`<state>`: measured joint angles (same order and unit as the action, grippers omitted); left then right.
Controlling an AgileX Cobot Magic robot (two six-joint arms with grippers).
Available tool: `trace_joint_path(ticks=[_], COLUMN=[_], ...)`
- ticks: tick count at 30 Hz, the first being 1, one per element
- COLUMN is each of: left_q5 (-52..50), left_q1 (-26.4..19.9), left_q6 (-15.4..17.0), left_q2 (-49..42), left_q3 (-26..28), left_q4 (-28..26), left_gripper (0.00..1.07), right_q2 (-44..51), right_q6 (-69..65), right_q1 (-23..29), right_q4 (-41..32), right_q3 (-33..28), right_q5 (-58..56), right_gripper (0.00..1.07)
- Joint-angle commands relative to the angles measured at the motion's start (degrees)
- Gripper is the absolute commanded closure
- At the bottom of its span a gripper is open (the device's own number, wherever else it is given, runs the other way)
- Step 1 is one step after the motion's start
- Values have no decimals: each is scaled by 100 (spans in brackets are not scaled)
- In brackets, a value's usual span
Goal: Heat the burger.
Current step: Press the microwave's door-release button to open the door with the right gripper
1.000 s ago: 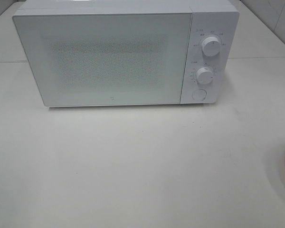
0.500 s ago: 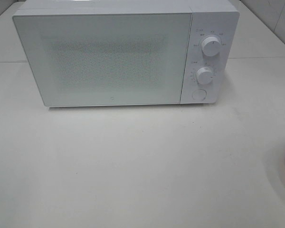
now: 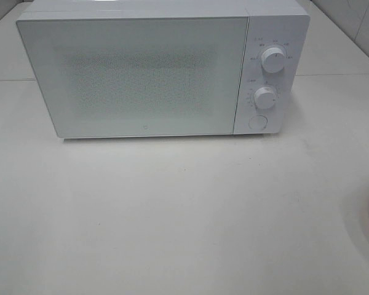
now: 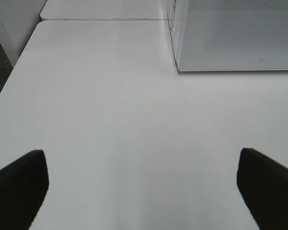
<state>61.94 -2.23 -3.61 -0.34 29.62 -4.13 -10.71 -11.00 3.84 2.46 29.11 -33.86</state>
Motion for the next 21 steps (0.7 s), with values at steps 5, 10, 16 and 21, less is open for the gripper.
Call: trace_joint_path(ticks=[5, 10, 16, 21], left_q5=[-63, -63, -63, -63], left_q1=[-11, -11, -11, -11], left_q6=[0, 0, 0, 0], left_q2=[-115, -115, -115, -115], left_q3=[-6, -6, -6, -6], left_q4=[-52, -52, -52, -52], left_gripper=[6, 6, 6, 6], right_q2=[-630, -1060, -1684, -2309], right_q6=[-11, -11, -11, -11], right_q1=[-11, -11, -11, -11], right_q4=[-6, 74, 69, 69], right_q3=[34, 34, 34, 34], right_q5=[934, 1679, 2206, 2504], right_gripper=[35, 35, 35, 35])
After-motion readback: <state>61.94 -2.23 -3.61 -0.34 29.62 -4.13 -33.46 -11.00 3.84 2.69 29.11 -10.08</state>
